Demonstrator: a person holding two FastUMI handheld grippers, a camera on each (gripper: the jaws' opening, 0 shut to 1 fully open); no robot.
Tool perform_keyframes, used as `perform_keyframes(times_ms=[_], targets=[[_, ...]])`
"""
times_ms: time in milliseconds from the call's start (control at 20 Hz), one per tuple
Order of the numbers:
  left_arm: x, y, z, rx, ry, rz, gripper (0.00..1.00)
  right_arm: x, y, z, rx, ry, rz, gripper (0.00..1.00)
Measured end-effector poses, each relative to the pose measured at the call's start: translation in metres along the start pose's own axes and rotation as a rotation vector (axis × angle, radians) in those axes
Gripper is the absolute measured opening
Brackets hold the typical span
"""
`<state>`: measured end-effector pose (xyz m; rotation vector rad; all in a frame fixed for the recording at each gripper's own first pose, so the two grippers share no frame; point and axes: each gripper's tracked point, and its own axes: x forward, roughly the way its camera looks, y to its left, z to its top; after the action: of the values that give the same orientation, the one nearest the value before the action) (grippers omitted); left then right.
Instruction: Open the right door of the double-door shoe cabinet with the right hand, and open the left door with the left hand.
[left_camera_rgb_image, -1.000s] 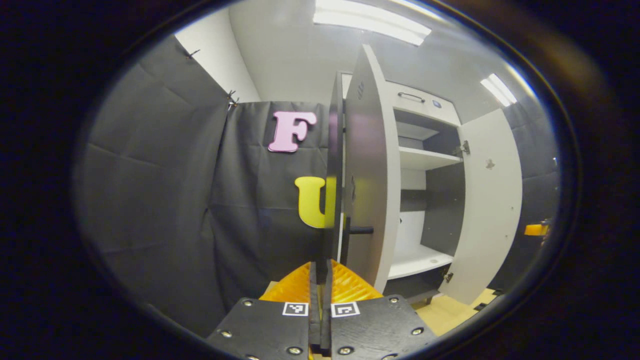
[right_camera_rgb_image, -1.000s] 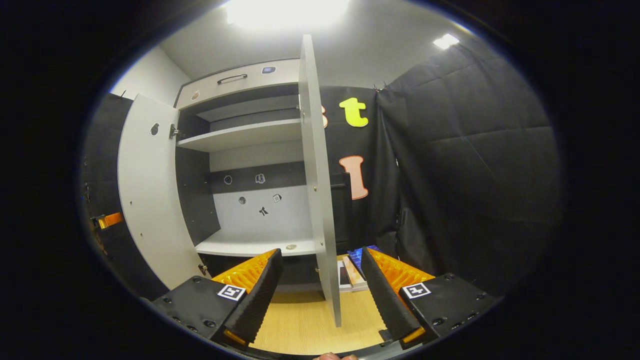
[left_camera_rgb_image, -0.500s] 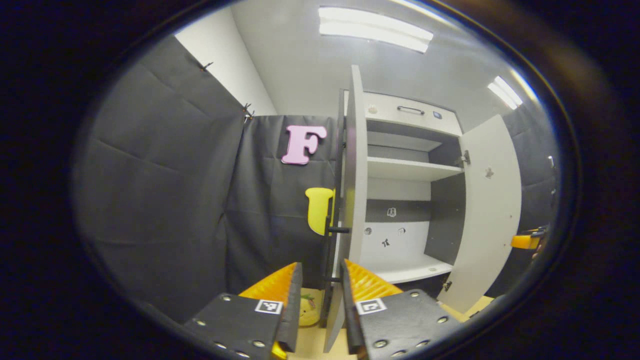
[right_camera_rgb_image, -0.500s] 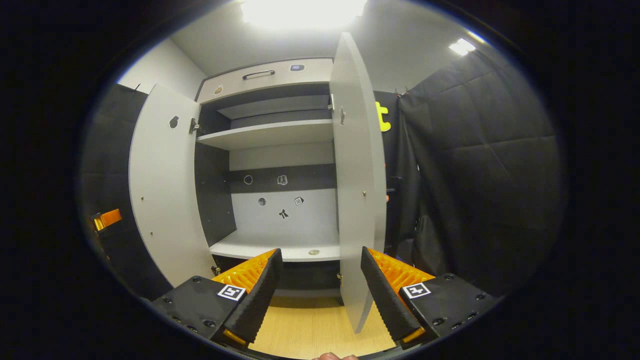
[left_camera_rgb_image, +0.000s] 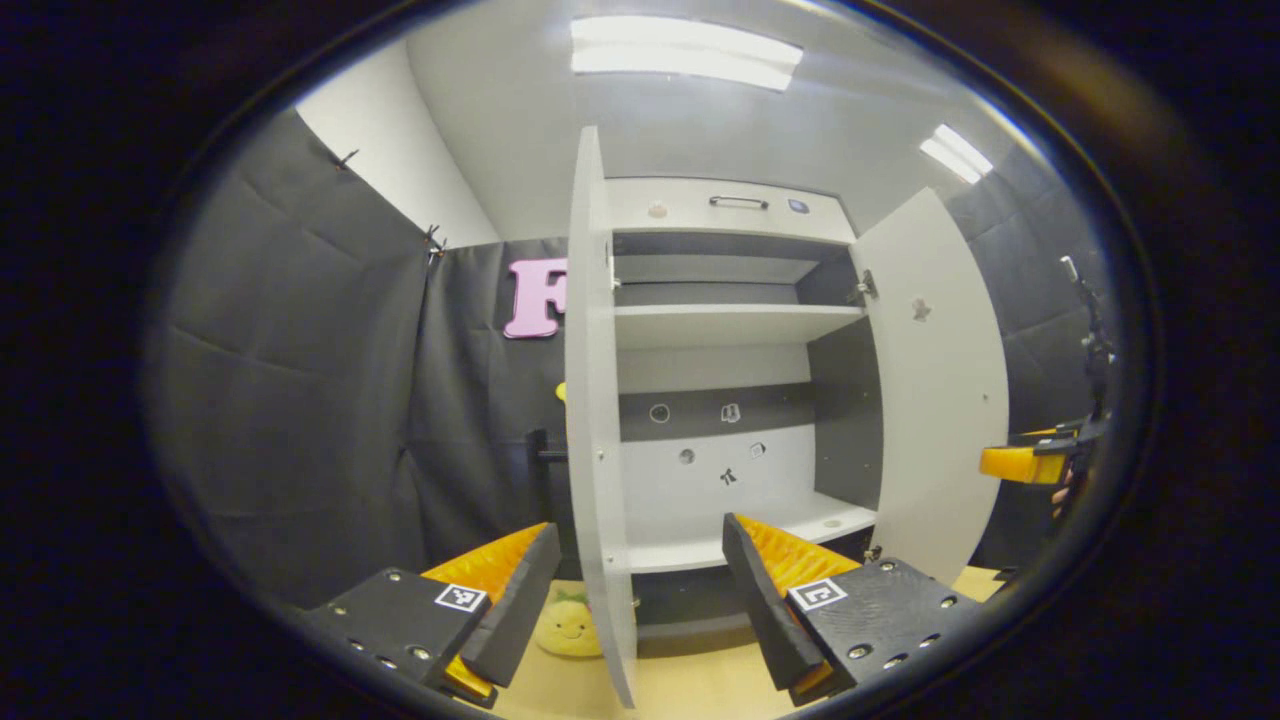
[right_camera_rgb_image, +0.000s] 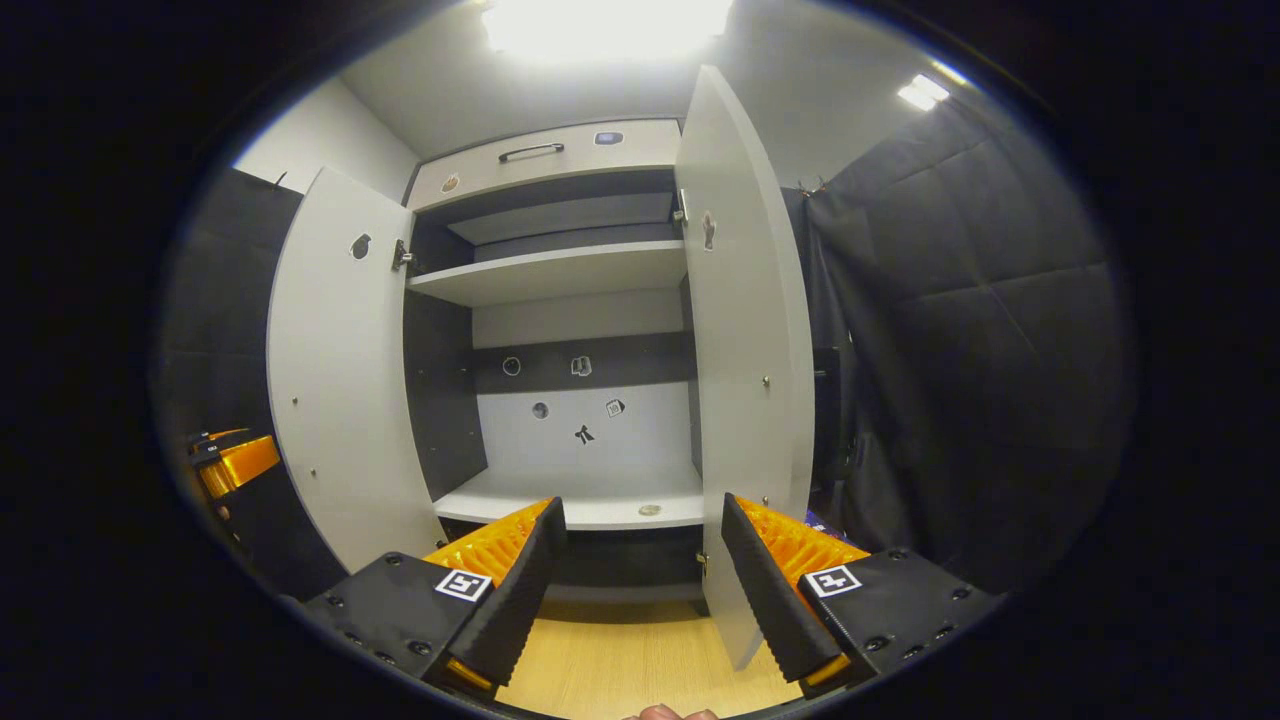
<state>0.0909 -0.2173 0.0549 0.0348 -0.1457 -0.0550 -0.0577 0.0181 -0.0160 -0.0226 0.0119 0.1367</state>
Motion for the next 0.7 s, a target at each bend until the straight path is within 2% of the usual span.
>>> perform_keyframes(times_ms=[250, 350, 600, 700], targets=[[0.008, -0.022, -0.011, 0.006, 0.024, -0.022, 0.92, 0.001, -0.012, 0.005, -0.018, -0.022, -0.031, 0.98], [0.012, -0.027, -0.017, 0.008, 0.029, -0.026, 0.95, 0.001, -0.018, 0.007, -0.012, -0.032, -0.04, 0.98], [0.017, -0.041, -0.027, -0.004, 0.048, -0.026, 0.92, 0.0, -0.034, 0.009, 0.006, -0.046, -0.056, 0.98], [0.018, -0.044, -0.033, -0.016, 0.059, -0.021, 0.94, -0.002, -0.039, 0.007, 0.012, -0.046, -0.056, 0.98]])
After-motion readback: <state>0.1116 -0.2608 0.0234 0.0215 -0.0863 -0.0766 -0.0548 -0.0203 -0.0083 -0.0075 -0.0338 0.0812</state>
